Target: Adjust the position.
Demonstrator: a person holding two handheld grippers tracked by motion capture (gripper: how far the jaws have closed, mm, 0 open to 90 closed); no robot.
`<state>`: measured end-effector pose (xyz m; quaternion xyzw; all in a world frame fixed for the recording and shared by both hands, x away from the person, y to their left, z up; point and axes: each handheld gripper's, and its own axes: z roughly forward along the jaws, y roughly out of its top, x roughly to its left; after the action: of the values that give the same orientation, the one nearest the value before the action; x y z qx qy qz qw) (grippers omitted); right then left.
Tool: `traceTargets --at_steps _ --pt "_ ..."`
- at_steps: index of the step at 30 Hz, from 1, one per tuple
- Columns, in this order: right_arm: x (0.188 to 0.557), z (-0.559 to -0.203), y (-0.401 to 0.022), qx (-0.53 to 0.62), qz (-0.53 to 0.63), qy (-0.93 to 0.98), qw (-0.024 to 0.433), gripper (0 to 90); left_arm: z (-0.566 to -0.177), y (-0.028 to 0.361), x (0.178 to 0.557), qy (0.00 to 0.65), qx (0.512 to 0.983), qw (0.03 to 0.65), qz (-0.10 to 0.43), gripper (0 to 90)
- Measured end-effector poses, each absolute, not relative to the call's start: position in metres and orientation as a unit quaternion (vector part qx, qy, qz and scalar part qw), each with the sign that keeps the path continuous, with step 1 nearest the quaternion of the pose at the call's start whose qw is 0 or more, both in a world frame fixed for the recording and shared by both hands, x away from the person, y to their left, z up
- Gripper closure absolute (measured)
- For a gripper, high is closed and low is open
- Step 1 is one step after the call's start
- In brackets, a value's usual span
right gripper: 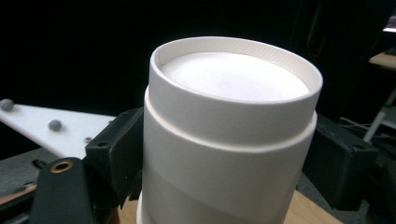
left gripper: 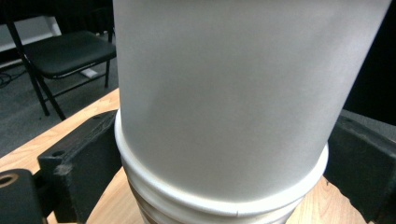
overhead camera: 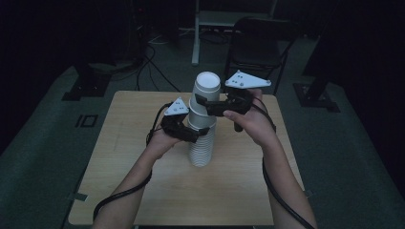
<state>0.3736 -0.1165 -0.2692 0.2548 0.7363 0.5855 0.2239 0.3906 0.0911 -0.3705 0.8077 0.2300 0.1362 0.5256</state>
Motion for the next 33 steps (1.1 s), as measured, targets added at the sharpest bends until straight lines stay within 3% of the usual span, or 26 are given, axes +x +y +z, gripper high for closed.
traceTargets --at_steps 24,33 --pt "0.371 -0.251 -0.12 0.25 0.594 0.728 0.235 19.8 -0.326 0.124 0.372 0.242 0.77 0.564 0.177 4.8" --pt "0.367 -0.242 -0.125 0.246 0.599 0.722 0.244 19.8 -0.306 0.115 0.356 0.228 0.764 0.577 0.179 7.0"
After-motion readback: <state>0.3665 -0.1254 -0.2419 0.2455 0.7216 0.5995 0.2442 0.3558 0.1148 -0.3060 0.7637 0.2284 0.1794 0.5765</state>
